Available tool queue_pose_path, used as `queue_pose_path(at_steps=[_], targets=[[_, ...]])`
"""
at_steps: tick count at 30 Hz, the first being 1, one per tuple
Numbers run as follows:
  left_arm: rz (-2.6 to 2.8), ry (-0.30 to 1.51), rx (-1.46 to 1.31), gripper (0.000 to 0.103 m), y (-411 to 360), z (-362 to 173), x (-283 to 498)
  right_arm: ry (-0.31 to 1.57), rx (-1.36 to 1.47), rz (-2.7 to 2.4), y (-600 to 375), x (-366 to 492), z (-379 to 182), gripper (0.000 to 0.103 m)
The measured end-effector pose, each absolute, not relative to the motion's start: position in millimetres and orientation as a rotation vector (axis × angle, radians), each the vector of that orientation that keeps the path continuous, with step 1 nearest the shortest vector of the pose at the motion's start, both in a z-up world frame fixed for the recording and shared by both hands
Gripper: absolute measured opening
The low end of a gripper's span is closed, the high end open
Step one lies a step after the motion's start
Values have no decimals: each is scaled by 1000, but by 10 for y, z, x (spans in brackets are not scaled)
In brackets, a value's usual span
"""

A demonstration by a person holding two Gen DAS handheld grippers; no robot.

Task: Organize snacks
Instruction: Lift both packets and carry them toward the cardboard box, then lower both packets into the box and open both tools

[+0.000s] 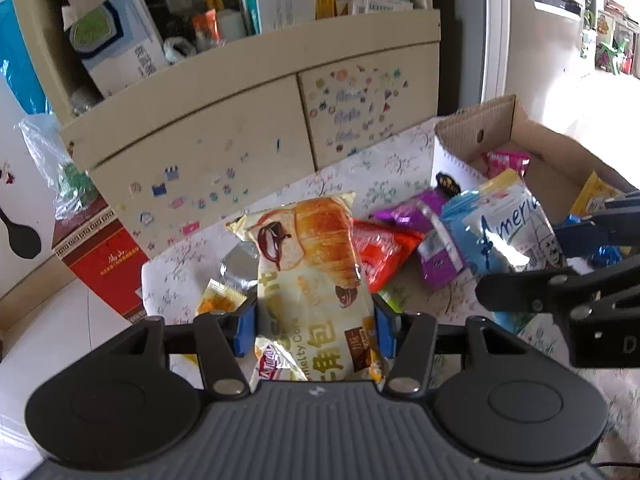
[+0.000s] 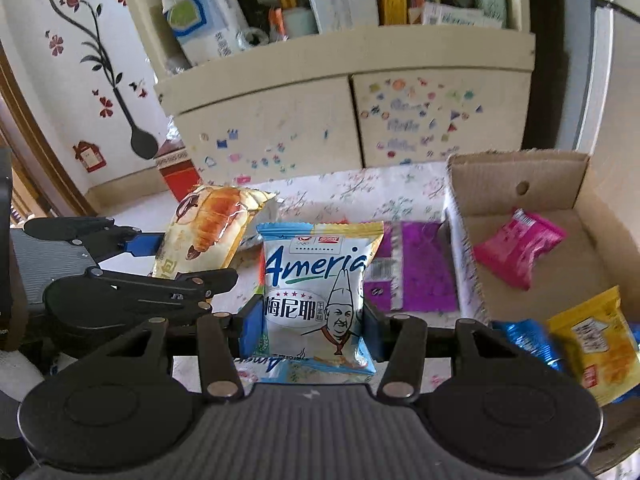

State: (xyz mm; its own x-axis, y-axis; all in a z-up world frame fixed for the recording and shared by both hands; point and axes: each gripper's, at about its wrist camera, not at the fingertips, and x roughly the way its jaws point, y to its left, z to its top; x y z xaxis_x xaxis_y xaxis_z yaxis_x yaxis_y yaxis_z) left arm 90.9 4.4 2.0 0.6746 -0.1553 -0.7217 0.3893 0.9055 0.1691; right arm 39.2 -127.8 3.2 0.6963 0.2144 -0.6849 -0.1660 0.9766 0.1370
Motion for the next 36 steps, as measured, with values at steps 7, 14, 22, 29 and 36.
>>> queue_pose_path(at_steps=[7, 14, 22, 29, 36], targets=[[-336, 730, 290, 55, -188, 140, 904, 698, 108, 150, -1577, 326, 243, 57], [-394, 709, 273, 55, -507, 177, 866, 648, 166, 85, -1904, 236, 374, 57], [-468, 676, 254, 55, -882, 226, 825, 611, 231, 20, -2243, 139, 499, 57], [-519, 654, 247, 55, -1217, 218, 868, 601, 300, -54, -2483, 95, 525, 57], [-566, 649, 258, 55, -1542, 157, 896, 605, 352, -122, -2652, 77, 505, 57]])
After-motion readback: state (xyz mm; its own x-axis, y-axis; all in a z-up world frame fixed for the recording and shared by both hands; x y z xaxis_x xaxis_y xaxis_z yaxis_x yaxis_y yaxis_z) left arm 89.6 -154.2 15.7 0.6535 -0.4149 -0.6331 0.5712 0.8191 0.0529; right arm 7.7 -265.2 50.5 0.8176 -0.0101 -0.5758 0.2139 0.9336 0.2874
